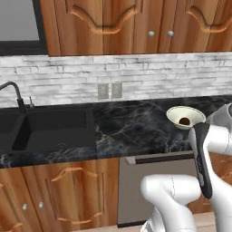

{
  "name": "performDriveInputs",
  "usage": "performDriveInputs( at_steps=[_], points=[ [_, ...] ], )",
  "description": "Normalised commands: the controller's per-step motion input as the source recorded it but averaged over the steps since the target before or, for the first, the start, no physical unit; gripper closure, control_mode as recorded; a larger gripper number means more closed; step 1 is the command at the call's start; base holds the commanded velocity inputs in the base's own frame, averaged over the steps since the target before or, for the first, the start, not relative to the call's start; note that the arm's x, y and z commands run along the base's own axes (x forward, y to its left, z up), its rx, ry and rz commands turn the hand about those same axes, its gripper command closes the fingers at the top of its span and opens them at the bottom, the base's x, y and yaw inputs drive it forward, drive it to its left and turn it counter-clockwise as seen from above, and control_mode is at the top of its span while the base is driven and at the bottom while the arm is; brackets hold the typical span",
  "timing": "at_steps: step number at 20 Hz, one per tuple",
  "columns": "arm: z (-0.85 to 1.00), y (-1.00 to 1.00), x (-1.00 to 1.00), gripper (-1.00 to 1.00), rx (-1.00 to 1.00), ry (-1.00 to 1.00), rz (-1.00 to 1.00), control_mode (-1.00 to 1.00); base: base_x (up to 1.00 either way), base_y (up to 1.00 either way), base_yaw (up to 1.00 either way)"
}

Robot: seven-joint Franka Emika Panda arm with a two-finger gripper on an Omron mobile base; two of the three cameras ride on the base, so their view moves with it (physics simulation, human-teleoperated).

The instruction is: Open the cabinet. Pick the orange and tangerine from the cabinet and place them into the bowl. Then close the cabinet.

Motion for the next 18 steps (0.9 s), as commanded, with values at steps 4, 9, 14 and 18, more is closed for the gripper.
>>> performDriveInputs(
  at_steps=[4, 9, 14, 18],
  points=[
    [0.00, 0.00, 0.00, 1.00, 0.00, 0.00, 0.00, 1.00, 0.53, -0.08, -0.08],
    [0.00, 0.00, 0.00, 1.00, 0.00, 0.00, 0.00, 1.00, 0.32, -0.22, -0.06],
    [0.43, -0.29, 0.19, 1.00, 0.10, 0.00, -0.03, -1.00, 0.00, -0.09, -0.01],
    [0.61, -0.37, 0.39, 1.00, 0.15, 0.04, -0.05, -1.00, 0.00, 0.00, 0.00]
  ],
)
